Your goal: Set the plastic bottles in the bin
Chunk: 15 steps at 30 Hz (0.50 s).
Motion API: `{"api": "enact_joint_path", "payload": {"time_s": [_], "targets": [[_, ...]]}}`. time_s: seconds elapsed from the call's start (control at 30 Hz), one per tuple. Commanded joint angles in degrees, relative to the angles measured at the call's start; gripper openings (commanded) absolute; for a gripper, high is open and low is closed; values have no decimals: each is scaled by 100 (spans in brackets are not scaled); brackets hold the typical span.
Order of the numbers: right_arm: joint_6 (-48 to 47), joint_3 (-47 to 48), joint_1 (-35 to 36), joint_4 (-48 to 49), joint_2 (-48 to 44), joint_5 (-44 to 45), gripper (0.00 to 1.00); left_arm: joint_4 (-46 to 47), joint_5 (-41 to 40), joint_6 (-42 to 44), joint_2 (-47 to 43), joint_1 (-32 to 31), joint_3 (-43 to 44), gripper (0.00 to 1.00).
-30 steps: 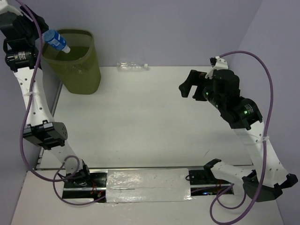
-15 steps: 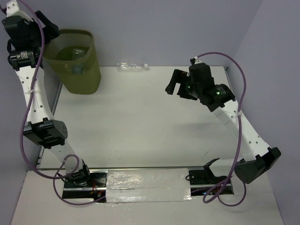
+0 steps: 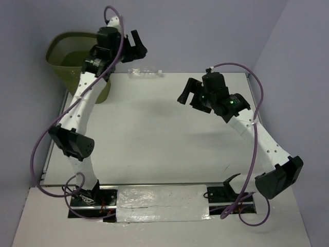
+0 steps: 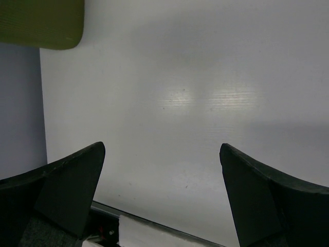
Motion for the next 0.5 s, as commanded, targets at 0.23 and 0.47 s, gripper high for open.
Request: {"api": "enact_joint_path", "payload": {"time_s": [0.23, 0.47], "targets": [[118, -540, -151, 131, -705, 296, 100, -381, -1873, -4137, 1472, -325, -483, 99], [-84, -610, -309, -54, -847, 174, 100, -215, -1987, -6353, 2423, -325, -457, 99]]}}
